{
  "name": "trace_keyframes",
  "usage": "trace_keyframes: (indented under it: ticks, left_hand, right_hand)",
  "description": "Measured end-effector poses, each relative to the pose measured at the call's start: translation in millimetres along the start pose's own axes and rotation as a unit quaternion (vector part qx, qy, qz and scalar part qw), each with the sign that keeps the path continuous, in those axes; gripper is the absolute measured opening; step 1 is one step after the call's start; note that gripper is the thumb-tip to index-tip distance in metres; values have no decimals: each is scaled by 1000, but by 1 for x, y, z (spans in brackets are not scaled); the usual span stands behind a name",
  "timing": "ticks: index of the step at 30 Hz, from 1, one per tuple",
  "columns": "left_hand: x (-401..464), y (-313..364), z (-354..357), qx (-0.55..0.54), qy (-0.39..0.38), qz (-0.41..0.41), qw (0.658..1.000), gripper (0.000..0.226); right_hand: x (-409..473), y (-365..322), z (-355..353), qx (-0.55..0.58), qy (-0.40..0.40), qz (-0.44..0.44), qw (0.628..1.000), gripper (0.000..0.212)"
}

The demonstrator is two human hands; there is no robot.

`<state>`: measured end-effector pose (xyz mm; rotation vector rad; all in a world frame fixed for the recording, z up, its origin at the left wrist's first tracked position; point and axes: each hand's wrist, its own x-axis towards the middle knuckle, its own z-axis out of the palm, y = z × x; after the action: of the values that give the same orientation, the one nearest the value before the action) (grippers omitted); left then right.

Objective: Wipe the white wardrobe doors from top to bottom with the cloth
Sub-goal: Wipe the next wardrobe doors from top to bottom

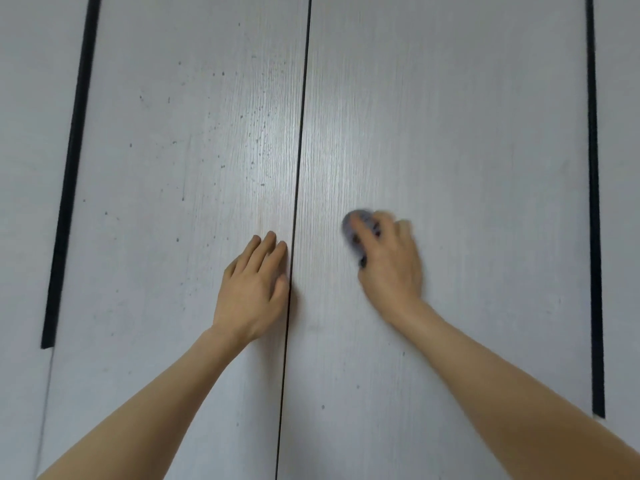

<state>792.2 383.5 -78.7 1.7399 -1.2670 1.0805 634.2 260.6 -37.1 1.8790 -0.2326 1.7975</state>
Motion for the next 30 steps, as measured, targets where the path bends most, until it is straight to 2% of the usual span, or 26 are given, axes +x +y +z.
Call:
trace_keyframes:
  ticks: [3,6,8,11,13,16,19,21,22,24,27,30]
  left_hand:
    - [-24,-10,3,-10,-25,-6,1000,72]
    - [-39,-18,3,-14,-38,-7,999,71]
    - [-45,-20,2,-10,-45,-13,999,73]
    - [-52,-18,1,-8,-54,-22,998,76]
    - [-59,-17,3,-11,-43,-42,998,75]
    - [-74,-18,8,-31,-22,-89,995,73]
    - [-83,-17,14,-32,-22,-97,995,72]
    - [-85,-13,17,-24,-21,-113,993,67]
    - [-85,-11,18,-18,-18,-120,992,63]
    - [-87,-6,19,-8,-21,-129,991,62]
    - [-89,1,22,-1,-37,-146,989,66]
    - [-90,7,28,8,-37,-166,985,67]
  right_hand:
    - [-68,-32,12,33,-122,-221,967,47]
    - [-80,-36,8,25,-180,-321,930,46]
    - [-52,-30,5,14,-158,-300,941,46]
    - [-9,-16,-1,4,-81,-130,988,56]
    - [-17,-17,3,8,-55,-82,995,58]
    - [-91,-39,13,55,-85,-167,981,35]
    - [-171,-56,9,67,-196,-330,921,23]
    - [-188,-48,2,61,-226,-385,893,17]
    - [-184,-40,0,60,-218,-383,896,18]
    - [-157,-23,-6,57,-176,-334,924,25]
    - [-109,8,-17,44,-97,-182,977,41]
    - [-109,10,-20,56,-66,-45,995,49]
